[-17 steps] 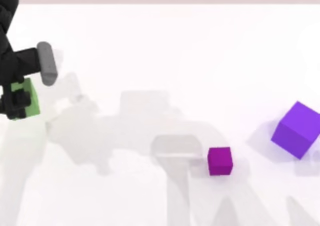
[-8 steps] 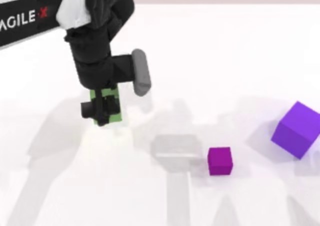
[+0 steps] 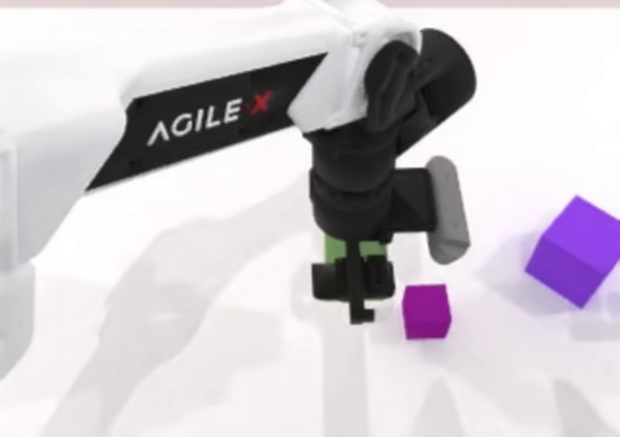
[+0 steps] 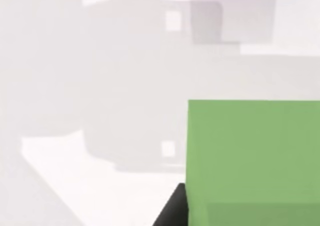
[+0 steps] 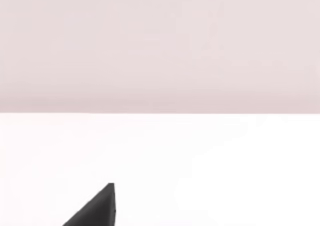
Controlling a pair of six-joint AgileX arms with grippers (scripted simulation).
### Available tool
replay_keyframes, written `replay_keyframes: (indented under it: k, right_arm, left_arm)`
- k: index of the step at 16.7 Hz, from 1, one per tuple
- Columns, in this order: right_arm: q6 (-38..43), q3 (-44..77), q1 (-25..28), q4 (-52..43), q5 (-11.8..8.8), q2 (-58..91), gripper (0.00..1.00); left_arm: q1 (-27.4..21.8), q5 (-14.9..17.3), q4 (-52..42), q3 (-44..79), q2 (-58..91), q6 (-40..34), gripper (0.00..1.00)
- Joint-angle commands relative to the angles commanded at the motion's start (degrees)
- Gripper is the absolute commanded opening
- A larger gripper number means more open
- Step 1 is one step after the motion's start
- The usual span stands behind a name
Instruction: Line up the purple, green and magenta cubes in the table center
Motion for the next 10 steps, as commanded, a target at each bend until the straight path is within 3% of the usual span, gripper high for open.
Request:
replay_keyframes:
  k: [6, 10]
  right_arm:
    - [0.0, 0.0, 0.0, 0.0, 0.0, 0.0, 1.00]
    - [0.0, 0.0, 0.0, 0.0, 0.0, 0.0, 1.00]
  left_arm:
    - [-0.1, 0.1, 1.1, -0.7, 0.1, 0.0, 0.00]
    - [-0.1, 0.2, 7.9, -5.4, 2.4, -0.3, 0.00]
